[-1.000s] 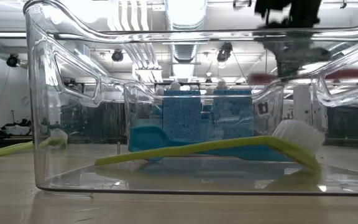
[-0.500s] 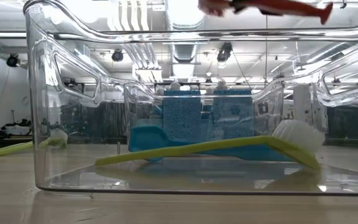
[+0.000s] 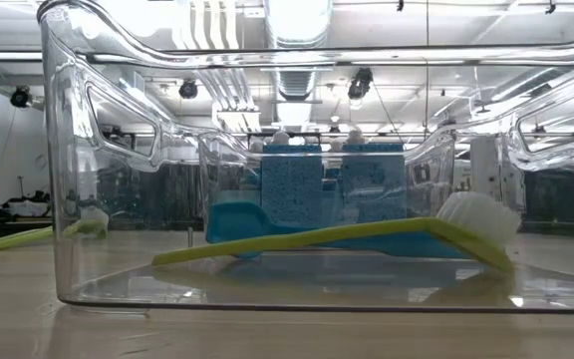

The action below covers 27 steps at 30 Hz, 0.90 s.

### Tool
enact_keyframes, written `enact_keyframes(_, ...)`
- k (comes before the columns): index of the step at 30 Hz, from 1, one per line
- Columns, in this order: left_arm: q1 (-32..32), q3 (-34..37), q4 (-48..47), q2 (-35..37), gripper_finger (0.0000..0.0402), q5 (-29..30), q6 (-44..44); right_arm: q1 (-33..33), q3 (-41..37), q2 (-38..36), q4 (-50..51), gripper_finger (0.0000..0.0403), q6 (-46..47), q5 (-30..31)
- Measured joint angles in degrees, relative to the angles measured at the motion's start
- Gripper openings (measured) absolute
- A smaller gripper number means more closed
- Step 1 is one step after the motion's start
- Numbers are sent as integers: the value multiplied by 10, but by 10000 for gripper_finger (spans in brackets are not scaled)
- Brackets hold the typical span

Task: Pick & Place Kitchen Sink Supplies
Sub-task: Put the orange dish brush into the bottom transparent bin

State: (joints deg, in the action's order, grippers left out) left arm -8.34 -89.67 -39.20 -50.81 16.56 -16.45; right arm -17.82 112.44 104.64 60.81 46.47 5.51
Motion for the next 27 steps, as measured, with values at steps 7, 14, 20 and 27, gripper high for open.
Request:
enact_keyframes(7, 0, 0, -4, 0, 122, -7, 0, -18, 106, 120, 51, 54, 43, -15)
enact_keyframes(14, 0, 0, -4, 1, 122, -22, -1, -30, 185, 205, 66, 54, 103, -27)
enact_keyframes(20, 0, 0, -4, 2, 122, -27, -2, -42, 207, 239, 87, 54, 146, -30)
enact_keyframes(27, 0, 0, -5, 4, 122, -28, -2, -47, 191, 235, 142, 54, 158, -22)
